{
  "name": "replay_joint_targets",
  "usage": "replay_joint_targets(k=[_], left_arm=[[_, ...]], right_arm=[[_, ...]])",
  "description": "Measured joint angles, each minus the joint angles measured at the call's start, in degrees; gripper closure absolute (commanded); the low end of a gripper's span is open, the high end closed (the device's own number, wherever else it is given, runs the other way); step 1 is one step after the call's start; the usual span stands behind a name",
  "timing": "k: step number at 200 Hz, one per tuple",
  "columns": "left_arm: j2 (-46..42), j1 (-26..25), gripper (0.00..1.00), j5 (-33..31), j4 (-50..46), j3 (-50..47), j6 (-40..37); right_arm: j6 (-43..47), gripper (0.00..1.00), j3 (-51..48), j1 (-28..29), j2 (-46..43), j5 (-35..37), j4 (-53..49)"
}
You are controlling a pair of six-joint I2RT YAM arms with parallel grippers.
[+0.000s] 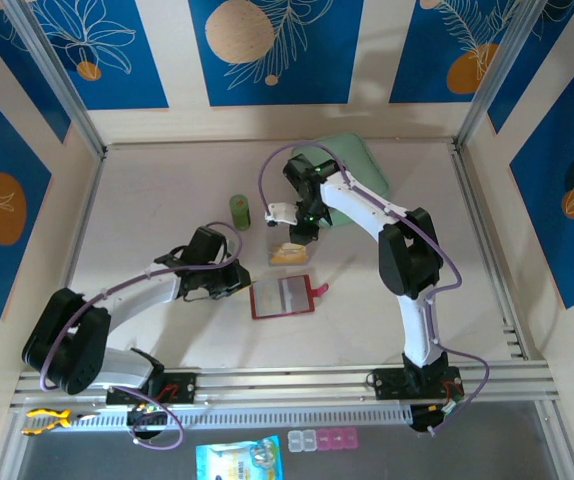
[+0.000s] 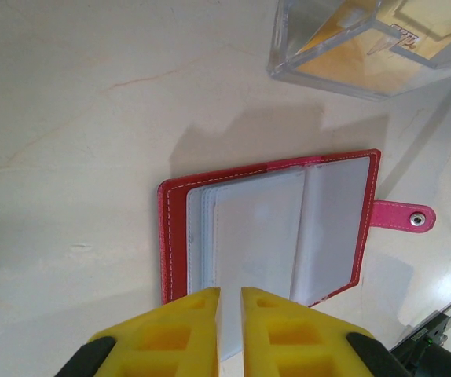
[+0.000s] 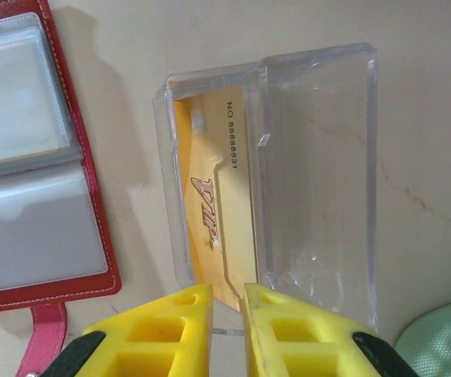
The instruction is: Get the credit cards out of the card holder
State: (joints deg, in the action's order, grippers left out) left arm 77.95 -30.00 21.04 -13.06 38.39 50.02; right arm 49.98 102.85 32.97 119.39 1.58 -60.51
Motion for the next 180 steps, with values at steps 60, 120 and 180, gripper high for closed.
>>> replay_joint_targets(k=[60, 120, 180], left_arm=[[0.24, 0.00, 0.87, 1.46, 0.22, -0.11, 0.02], [1.86, -0.11, 0.89, 2.60, 1.66, -1.09, 0.26], [5.14, -1.40, 0.91, 2.99, 3.45, -2.40, 0.92]], right_arm=[[-10.34, 0.80, -7.32, 0.02, -5.55, -1.38, 7.37], [-36.89, 0.79, -24.00, 0.37, -17.20, -6.38, 22.01], [-63.49, 0.83, -40.28, 1.86, -23.69, -12.85, 35.82]])
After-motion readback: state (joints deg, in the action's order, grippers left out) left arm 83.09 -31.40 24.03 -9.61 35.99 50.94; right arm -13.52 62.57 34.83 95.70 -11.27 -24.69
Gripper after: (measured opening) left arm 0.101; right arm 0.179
